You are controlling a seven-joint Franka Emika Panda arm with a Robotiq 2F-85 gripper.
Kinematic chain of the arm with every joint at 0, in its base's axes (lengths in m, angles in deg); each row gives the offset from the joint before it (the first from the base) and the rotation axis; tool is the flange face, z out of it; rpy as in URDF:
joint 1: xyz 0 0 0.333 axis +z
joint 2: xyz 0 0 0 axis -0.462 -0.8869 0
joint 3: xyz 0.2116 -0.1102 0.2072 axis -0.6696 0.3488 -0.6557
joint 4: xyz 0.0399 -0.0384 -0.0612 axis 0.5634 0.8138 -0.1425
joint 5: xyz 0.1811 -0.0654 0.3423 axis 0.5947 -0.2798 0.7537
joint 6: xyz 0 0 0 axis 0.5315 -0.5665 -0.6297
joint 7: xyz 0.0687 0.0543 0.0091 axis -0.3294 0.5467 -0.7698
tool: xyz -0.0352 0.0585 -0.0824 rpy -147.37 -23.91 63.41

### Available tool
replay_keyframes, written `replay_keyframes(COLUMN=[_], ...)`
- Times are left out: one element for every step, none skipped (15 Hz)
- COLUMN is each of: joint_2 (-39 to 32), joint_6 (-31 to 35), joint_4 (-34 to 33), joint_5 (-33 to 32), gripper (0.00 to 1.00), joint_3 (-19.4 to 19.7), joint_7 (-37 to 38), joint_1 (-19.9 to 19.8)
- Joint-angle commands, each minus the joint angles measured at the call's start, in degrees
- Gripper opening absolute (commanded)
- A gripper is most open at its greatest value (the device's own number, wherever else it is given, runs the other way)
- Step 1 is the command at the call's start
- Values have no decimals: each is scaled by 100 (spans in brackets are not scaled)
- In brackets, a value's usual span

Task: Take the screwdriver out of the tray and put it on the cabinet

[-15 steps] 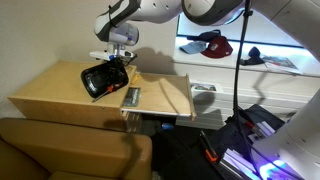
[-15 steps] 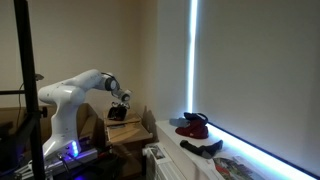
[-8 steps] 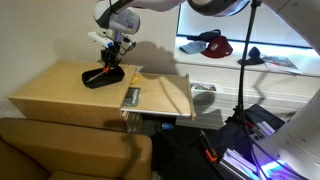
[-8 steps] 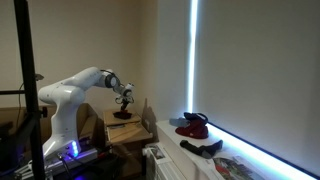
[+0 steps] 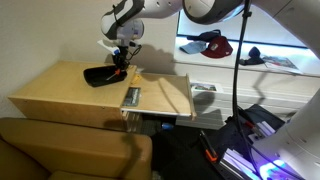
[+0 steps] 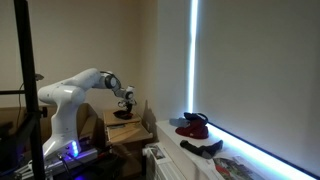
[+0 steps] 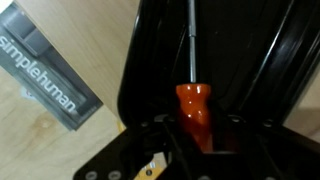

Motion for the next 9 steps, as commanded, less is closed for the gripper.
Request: replay_keyframes(joint_2=[95, 188, 239, 254, 267, 250, 260, 362, 534], joint_6=[661, 898, 1078, 1190, 1285, 1350, 1469, 1675, 2094], joint_4=[213, 345, 415, 426, 432, 402, 418, 549, 782], joint_5=[-150, -117, -109, -102, -113, -116, -120, 49, 133], gripper=[8, 8, 8, 8, 8, 8, 8, 8, 8], joint_3=[363, 384, 380, 289, 207, 85, 29, -21, -137], joint_7=[1001, 1307, 1515, 1578, 1593, 1517, 1510, 1368, 1291], joint_1=[143, 173, 175, 180, 206, 249, 317, 348, 337])
